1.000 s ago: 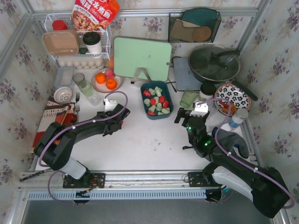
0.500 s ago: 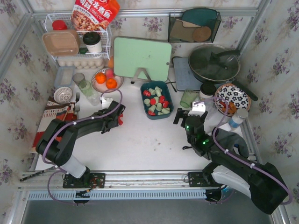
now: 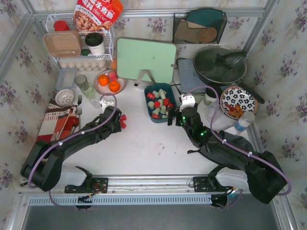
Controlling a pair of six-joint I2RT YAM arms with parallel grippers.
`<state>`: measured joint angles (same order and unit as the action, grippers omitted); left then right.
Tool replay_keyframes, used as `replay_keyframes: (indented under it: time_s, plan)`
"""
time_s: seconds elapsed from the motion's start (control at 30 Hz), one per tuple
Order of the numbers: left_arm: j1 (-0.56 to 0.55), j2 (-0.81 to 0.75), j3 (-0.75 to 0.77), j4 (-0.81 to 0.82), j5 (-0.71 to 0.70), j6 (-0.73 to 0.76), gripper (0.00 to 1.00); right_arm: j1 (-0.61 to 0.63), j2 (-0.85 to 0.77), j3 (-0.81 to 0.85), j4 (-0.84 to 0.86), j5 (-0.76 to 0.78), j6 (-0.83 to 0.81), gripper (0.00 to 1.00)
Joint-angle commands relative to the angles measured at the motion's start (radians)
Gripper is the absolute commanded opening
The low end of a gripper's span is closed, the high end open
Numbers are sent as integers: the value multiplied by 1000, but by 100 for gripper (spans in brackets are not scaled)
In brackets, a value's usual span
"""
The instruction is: Mix the coffee capsules in the storage basket
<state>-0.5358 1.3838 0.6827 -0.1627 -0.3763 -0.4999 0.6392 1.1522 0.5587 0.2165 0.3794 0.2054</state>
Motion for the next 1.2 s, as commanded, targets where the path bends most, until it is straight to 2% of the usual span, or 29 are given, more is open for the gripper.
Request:
replay_keyframes:
  time_s: [0.0,0.1,0.2,0.33,0.53,0.63,0.73,0.93,1.17]
  plan:
    - [-15,-135,-72,223,151,144,38,0,30,63,-111,-141,0,100]
    - [-34,-267,-220,501,288,225,39,1,29,88,-135,-240,31,98]
    - [-75,-318,-341,762,386,319,40,3,36,113,-144,-326,70,94]
    - [-112,-264,-398,966,548,422,42,11,63,155,-158,-434,123,91]
    - [-187,-180,-445,1144,770,606,46,74,119,187,-151,-540,151,86]
    - [-236,-175,-466,1170,840,733,47,103,137,183,-118,-594,167,81]
    - [-267,-181,-475,1169,837,794,48,119,157,185,-93,-661,179,76]
    - [-272,-199,-475,1153,828,802,48,127,187,170,-67,-727,191,68]
    - [-274,-210,-459,1113,800,791,47,150,223,142,-18,-773,220,64]
